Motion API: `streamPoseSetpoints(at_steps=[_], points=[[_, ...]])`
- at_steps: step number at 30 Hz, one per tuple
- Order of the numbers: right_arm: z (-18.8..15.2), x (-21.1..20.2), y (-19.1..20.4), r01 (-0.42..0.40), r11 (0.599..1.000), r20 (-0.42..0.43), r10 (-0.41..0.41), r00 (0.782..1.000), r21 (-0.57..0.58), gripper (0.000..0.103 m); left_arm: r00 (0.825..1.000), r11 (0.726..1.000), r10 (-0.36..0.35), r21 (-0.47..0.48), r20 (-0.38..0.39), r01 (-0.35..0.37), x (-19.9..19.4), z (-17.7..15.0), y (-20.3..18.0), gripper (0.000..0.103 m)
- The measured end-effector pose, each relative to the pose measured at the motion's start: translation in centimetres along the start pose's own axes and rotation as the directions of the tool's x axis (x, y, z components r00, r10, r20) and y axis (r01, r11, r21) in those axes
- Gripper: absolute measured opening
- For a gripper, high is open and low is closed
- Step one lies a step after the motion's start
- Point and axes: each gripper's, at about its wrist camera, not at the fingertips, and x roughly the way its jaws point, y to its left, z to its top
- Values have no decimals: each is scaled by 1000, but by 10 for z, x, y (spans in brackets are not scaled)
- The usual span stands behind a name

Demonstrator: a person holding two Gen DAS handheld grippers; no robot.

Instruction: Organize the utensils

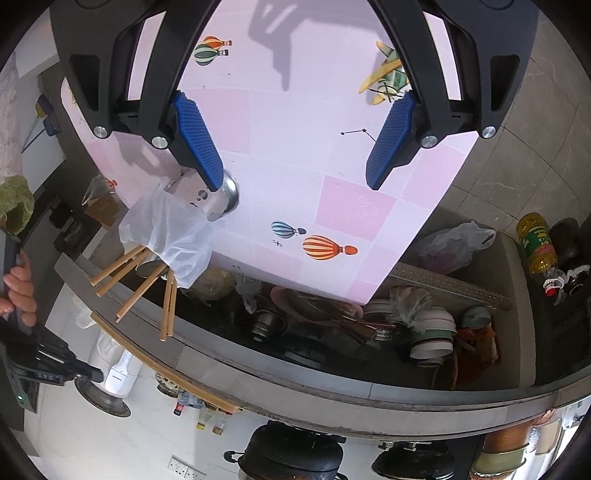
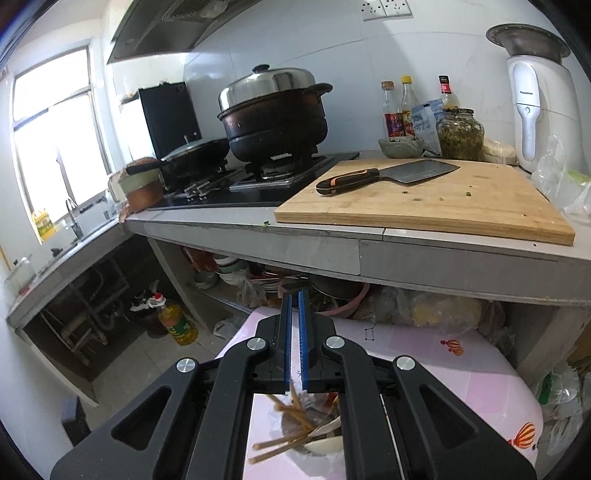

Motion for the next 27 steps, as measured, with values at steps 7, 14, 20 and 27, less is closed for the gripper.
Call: streamPoseSetpoints(at_steps=[7,14,20,27], points=[[-44,-53,-6,-13,999,20,12,1000,32,23,1000,999,-29,23,-3,29,-5,-5,-20,81],[-134,-92,-11,83,994,-23,-82,996,67,55,1000,997,-26,71,-14,27,-12,-8,-55,87],[-216,-107,-9,220,971,-86,-212,974,96,72,1000,992,12,127,-11,-10,-20,-16,-83,93],[-267,-119,0,343,934,-99,-334,937,97,87,992,973,125,193,12,-125,-29,-26,-105,95]])
